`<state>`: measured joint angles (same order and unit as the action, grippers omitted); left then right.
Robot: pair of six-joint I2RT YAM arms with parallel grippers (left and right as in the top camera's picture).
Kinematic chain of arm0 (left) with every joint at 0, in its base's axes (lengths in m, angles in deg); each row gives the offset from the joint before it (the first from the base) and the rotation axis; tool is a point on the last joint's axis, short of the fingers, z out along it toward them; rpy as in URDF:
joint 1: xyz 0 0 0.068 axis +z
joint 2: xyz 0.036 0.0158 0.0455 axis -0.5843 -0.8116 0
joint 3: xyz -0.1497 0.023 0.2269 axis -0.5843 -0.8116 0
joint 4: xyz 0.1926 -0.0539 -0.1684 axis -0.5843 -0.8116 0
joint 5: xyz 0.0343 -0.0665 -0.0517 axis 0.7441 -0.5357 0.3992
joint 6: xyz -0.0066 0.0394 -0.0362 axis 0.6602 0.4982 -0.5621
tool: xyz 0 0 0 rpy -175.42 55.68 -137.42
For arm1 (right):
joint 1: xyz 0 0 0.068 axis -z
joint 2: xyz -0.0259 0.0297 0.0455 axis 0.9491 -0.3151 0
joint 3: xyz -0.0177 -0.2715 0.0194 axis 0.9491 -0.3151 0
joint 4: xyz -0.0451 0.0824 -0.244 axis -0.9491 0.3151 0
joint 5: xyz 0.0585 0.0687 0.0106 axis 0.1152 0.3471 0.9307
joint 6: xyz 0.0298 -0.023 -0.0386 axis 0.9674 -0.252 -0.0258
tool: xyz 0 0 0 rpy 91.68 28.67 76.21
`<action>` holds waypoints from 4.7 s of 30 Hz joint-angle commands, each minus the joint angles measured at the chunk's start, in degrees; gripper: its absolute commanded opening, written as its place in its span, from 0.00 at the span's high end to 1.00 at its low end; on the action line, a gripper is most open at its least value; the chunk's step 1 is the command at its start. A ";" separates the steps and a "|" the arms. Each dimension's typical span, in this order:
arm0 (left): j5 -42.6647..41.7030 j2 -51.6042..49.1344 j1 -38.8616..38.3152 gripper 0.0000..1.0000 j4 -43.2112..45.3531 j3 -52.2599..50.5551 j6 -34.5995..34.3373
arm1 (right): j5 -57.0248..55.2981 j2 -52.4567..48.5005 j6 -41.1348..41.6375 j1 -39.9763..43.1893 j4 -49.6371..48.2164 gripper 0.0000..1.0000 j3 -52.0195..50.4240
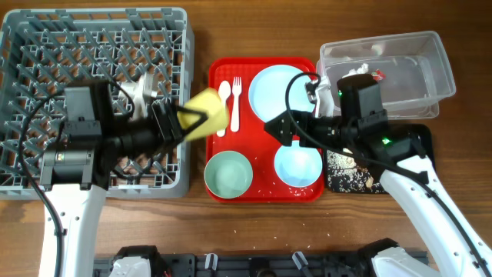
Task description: Sort waste into correct bins and load items into the dishwasher rack
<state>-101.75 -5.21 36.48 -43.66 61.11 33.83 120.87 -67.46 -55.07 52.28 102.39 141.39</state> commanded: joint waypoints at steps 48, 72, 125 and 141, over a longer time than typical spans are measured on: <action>43.45 19.82 -4.74 0.00 -15.82 15.54 9.66 | -37.42 16.26 5.97 -22.43 8.76 0.00 9.55; 43.45 19.82 -4.74 0.00 -15.82 15.54 9.66 | -25.73 71.52 -28.28 25.42 -26.97 0.00 -52.54; 56.06 -40.76 -24.55 0.95 18.27 14.34 10.56 | -25.83 71.14 -27.54 25.31 -35.58 0.00 -56.26; 51.06 -34.34 -22.49 0.57 10.38 13.92 -8.44 | -25.83 71.14 -27.54 25.31 -35.58 0.00 -56.26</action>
<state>-49.99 -35.92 16.16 -33.51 75.47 42.88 94.10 3.34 -82.83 77.46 67.11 85.26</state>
